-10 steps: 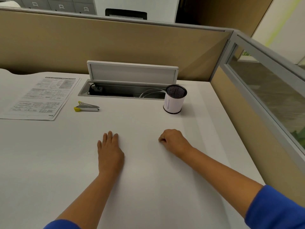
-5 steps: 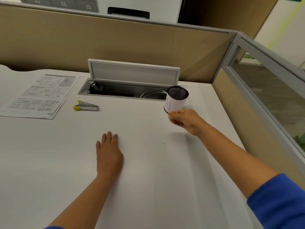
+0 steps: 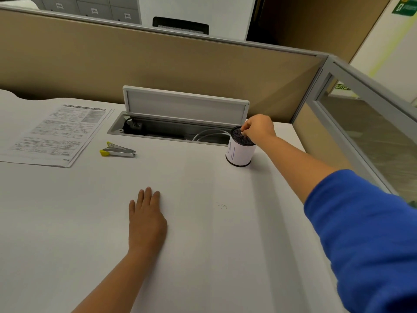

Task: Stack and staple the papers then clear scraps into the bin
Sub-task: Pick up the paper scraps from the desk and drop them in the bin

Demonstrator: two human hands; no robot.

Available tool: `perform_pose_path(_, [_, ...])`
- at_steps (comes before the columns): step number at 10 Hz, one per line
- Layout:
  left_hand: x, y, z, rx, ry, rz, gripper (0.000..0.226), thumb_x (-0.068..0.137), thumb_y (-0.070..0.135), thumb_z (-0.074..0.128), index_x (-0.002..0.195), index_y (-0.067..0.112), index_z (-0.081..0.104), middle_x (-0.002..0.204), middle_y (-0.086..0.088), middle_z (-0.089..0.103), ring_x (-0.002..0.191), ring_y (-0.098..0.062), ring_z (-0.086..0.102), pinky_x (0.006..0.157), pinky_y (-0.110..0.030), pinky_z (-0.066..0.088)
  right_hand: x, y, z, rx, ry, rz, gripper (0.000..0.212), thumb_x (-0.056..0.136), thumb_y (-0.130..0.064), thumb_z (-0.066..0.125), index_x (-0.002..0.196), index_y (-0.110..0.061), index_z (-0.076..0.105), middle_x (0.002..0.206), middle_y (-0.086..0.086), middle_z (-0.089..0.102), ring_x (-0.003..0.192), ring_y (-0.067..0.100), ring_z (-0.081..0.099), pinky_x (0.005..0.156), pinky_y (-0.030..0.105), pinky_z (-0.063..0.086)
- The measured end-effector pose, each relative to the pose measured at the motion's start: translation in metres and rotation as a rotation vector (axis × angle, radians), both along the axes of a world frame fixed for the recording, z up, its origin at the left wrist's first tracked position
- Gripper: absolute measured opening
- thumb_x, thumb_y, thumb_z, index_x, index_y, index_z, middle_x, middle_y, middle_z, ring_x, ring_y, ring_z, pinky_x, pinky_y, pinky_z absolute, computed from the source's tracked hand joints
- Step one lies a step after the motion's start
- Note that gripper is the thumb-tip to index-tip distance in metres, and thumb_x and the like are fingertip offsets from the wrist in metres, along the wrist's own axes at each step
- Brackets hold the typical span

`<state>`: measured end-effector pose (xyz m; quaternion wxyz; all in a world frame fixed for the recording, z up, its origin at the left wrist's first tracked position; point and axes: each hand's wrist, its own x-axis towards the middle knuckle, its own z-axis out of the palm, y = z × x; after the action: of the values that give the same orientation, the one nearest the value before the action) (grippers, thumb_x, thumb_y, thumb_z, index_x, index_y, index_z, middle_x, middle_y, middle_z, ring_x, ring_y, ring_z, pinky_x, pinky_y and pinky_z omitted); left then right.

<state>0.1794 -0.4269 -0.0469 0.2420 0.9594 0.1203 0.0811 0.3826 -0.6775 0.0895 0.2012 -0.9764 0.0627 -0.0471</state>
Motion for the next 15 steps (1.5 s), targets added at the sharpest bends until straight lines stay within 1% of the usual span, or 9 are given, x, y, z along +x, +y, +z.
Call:
perform_pose_path(1, [0.000,0.001,0.000,-0.003,0.002,0.004,0.060,0.085,-0.005,0.026,0.144,0.011,0.029,0.157,-0.006,0.017,0.147,-0.021,0.005,0.120,-0.038,-0.001,-0.002,0.003,-0.002,-0.051,-0.004,0.019,0.017,0.086,-0.012,0.064,0.098,-0.015,0.075,0.108,0.009,0.071,0.098,0.029,0.064,0.087,0.033,0.051])
perform_pose_path(3, [-0.001,0.002,-0.002,-0.003,0.003,0.008,0.059,0.086,-0.004,0.026,0.143,0.011,0.030,0.157,-0.006,0.018,0.147,-0.021,0.005,0.120,-0.038,0.000,-0.006,-0.001,0.005,-0.030,-0.041,0.029,0.020,0.077,-0.021,0.074,0.097,-0.019,0.075,0.102,0.006,0.073,0.094,0.025,0.066,0.079,0.031,0.051])
perform_pose_path(4, [-0.001,0.002,-0.002,0.003,-0.003,0.007,0.059,0.086,-0.004,0.026,0.143,0.011,0.030,0.157,-0.006,0.018,0.147,-0.021,0.006,0.120,-0.038,0.000,-0.009,-0.001,0.005,-0.035,-0.036,0.049,0.020,0.087,-0.016,0.060,0.100,-0.024,0.075,0.108,0.003,0.071,0.097,0.025,0.064,0.079,0.032,0.051])
perform_pose_path(6, [-0.001,0.001,0.000,0.005,-0.001,0.004,0.060,0.086,-0.004,0.027,0.144,0.010,0.030,0.157,-0.007,0.018,0.147,-0.021,0.005,0.120,-0.038,0.000,-0.007,-0.006,0.005,0.144,-0.069,-0.057,0.022,0.080,-0.028,0.071,0.097,-0.014,0.074,0.106,0.005,0.072,0.097,0.023,0.064,0.077,0.031,0.049])
perform_pose_path(9, [-0.001,0.001,-0.001,0.012,-0.001,0.000,0.058,0.087,-0.003,0.028,0.143,0.010,0.030,0.157,-0.007,0.019,0.147,-0.022,0.007,0.120,-0.039,0.001,-0.001,-0.007,0.002,0.335,-0.051,-0.169,0.023,0.071,-0.015,0.078,0.093,-0.010,0.072,0.098,0.010,0.073,0.092,0.026,0.069,0.086,0.037,0.056])
perform_pose_path(10, [0.000,0.001,-0.001,0.008,-0.002,0.002,0.058,0.087,-0.003,0.028,0.144,0.011,0.030,0.157,-0.007,0.019,0.147,-0.022,0.007,0.120,-0.039,0.001,0.001,-0.007,0.000,0.351,-0.067,-0.173,0.027,0.072,-0.013,0.079,0.097,-0.009,0.071,0.101,0.010,0.071,0.096,0.026,0.067,0.087,0.033,0.054])
perform_pose_path(13, [0.000,0.002,-0.001,0.010,0.001,-0.002,0.058,0.087,-0.003,0.029,0.143,0.011,0.031,0.156,-0.008,0.019,0.147,-0.022,0.007,0.120,-0.039,0.001,-0.032,0.015,0.012,0.282,-0.199,0.030,0.013,0.081,-0.021,0.066,0.087,-0.011,0.073,0.090,0.004,0.072,0.079,0.014,0.056,0.074,0.027,0.045])
perform_pose_path(14, [0.001,0.001,-0.001,0.009,0.005,-0.006,0.058,0.087,-0.003,0.029,0.144,0.011,0.030,0.157,-0.008,0.018,0.147,-0.022,0.006,0.120,-0.039,0.000,-0.077,0.031,-0.003,0.232,-0.070,0.204,0.014,0.083,-0.019,0.064,0.086,-0.008,0.072,0.082,0.006,0.068,0.076,0.015,0.055,0.070,0.024,0.041])
perform_pose_path(15, [0.001,0.001,0.000,0.012,0.005,-0.008,0.059,0.087,-0.003,0.029,0.144,0.011,0.030,0.157,-0.007,0.018,0.147,-0.022,0.006,0.120,-0.039,0.000,-0.123,0.035,-0.039,0.154,0.159,0.270,0.015,0.085,-0.019,0.062,0.090,-0.010,0.073,0.093,0.006,0.073,0.085,0.018,0.063,0.078,0.027,0.047])
